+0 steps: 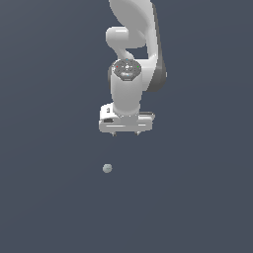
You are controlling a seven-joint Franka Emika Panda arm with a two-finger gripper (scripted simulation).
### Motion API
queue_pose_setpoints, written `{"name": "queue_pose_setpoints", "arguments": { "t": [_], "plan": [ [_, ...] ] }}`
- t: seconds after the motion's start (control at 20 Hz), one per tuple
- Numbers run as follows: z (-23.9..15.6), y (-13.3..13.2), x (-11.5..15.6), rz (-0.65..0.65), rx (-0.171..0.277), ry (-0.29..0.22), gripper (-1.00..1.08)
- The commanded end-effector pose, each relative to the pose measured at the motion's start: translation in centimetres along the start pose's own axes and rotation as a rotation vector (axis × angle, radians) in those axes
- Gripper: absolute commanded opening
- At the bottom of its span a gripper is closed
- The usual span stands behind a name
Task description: Pick up the object and move it to a goal position.
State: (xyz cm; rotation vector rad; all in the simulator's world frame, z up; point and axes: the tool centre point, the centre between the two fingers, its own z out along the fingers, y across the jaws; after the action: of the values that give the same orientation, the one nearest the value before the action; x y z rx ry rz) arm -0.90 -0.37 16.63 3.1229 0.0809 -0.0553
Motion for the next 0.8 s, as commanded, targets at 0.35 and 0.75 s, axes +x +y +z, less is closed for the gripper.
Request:
{"name": "queue_pose_setpoints", "arguments": {
  "t": [0.35,0.75],
  "plan": [
    [-1.9,-2.9,1.1,-0.018,0.018,0.039,1.0],
    [-1.7,-2.8,1.5,-0.028,0.019,0.043,1.0]
  ]
}}
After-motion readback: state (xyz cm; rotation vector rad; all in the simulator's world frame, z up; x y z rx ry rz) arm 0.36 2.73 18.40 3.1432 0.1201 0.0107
